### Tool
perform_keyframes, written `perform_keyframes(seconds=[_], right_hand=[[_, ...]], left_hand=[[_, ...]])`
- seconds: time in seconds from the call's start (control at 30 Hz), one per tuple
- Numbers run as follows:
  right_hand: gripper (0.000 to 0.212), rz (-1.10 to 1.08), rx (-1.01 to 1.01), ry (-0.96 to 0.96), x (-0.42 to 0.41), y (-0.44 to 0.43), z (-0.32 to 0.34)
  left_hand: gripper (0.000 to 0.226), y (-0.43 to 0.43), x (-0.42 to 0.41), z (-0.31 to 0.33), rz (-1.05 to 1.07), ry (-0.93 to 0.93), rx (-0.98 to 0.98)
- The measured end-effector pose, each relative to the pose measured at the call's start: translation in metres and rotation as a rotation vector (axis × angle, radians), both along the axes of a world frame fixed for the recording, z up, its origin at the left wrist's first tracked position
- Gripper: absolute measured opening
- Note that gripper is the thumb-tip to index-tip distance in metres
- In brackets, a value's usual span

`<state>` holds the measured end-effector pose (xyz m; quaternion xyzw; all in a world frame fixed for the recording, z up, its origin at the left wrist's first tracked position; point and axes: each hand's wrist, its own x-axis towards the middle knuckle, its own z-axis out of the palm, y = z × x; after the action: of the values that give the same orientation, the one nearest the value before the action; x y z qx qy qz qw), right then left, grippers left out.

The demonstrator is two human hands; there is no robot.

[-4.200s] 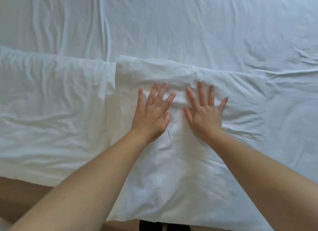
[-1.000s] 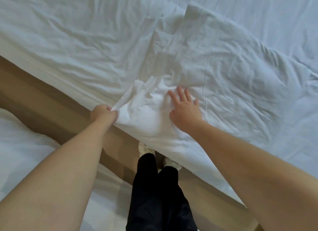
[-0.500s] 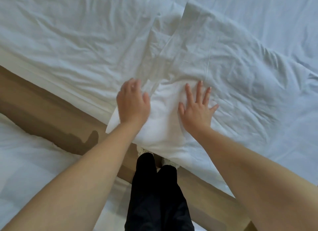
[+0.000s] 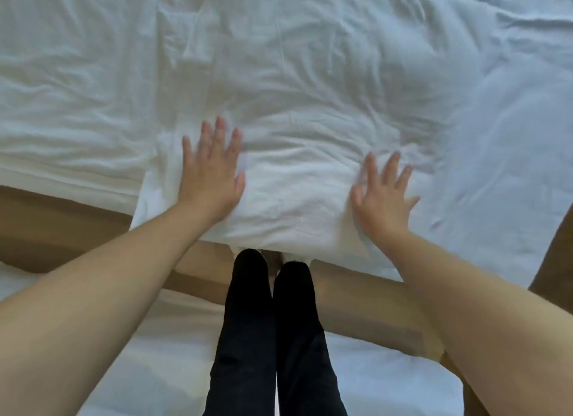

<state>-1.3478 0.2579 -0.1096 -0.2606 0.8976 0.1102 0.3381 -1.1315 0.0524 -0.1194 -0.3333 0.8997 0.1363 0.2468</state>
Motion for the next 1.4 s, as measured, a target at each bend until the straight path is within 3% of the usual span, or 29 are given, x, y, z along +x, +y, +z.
perform_keyframes(seconds=[0.07, 0.1, 0.17, 0.23, 0.4, 0.53, 0.67, 0.77, 0.93, 1.17, 1.4], right_hand=[[0.066, 0.204, 0.021, -0.124, 0.02, 0.025, 0.01], [0.067, 0.153, 0.122, -0.156, 0.027, 0.038, 0.017], [0.07, -0.08, 0.352, -0.154, 0.031, 0.062, 0.032], [0.069, -0.087, 0.469, -0.171, 0.034, 0.07, 0.059], [0.067, 0.38, 0.255, -0.143, 0.067, 0.047, 0.147], [0.066, 0.482, 0.108, -0.15, 0.109, 0.02, 0.226], [0.064, 0.601, 0.028, -0.145, 0.165, -0.011, 0.285], [0.064, 0.691, -0.07, -0.111, 0.214, -0.044, 0.317], [0.068, 0.806, -0.122, -0.07, 0.295, -0.102, 0.347], [0.068, 0.852, -0.119, -0.079, 0.409, -0.174, 0.37], [0.068, 0.989, -0.121, -0.115, 0.49, -0.24, 0.383]], left_hand=[[0.07, 0.022, 0.016, 0.004, -0.293, -0.059, 0.081], [0.071, 0.026, 0.027, 0.004, -0.292, -0.19, 0.085], [0.079, 0.024, 0.044, 0.015, -0.093, -0.455, 0.065], [0.085, 0.027, 0.049, 0.042, 0.003, -0.553, 0.078], [0.074, 0.057, 0.042, 0.151, 0.026, -0.326, 0.1], [0.072, 0.086, 0.06, 0.237, 0.202, -0.168, 0.121], [0.074, 0.103, 0.116, 0.295, 0.409, -0.14, 0.174], [0.073, 0.092, 0.162, 0.332, 0.473, -0.055, 0.111], [0.069, 0.052, 0.261, 0.371, 0.552, 0.043, 0.017], [0.066, -0.02, 0.409, 0.406, 0.679, 0.032, -0.015], [0.061, -0.072, 0.481, 0.42, 0.857, 0.104, -0.014]])
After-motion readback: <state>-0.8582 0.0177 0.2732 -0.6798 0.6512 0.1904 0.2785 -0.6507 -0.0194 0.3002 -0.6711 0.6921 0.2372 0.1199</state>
